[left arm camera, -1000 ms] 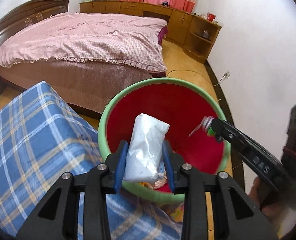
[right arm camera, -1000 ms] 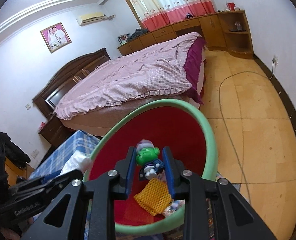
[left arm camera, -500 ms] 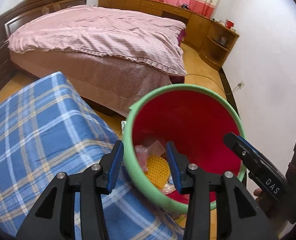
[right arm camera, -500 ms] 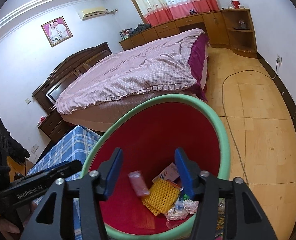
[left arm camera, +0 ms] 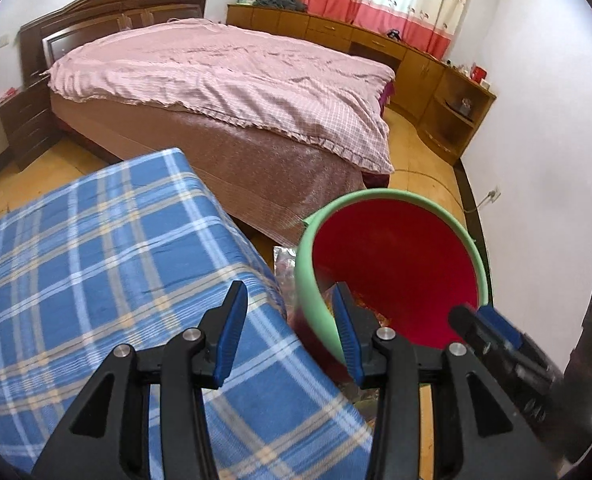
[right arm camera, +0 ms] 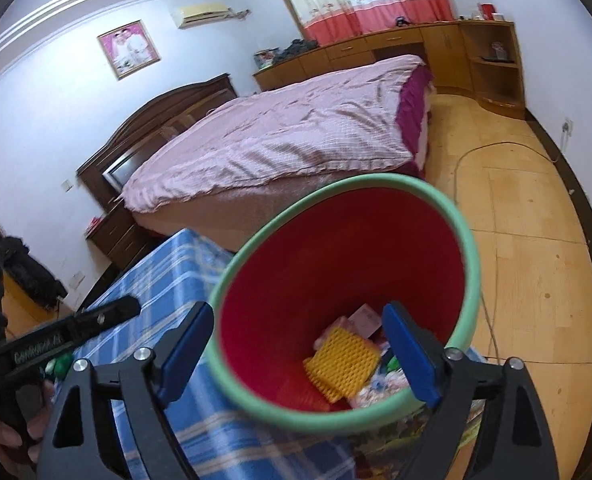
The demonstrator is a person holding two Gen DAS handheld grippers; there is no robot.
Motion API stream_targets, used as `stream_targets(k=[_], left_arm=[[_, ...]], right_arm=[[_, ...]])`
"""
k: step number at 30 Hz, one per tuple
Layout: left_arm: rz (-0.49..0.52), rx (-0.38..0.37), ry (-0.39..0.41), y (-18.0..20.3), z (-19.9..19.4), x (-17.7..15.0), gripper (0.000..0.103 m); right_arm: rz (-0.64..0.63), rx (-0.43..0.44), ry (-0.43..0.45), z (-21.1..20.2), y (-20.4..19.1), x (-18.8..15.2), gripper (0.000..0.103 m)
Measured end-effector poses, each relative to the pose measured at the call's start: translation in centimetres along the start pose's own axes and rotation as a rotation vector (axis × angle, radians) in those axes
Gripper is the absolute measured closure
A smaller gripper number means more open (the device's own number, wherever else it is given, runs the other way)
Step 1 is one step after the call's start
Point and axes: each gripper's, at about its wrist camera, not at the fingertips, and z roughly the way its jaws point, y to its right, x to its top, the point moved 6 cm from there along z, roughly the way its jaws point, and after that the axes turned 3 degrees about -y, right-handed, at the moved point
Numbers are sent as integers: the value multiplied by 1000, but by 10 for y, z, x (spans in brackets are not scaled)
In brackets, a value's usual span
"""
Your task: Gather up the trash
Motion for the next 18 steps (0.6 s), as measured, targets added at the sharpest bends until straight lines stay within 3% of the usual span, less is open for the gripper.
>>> stream_targets(k=[10, 15, 18], left_arm=[[-33, 30, 65, -35, -65, -15, 59], [-35, 81, 88, -63, -96, -28, 59], [-57, 110, 95, -83, -114, -38, 59]], right_arm=[[-64, 47, 14, -34, -61, -25, 10], [-110, 63, 17, -47, -96, -38, 1], [-141, 59, 31, -56, -118, -48, 1]])
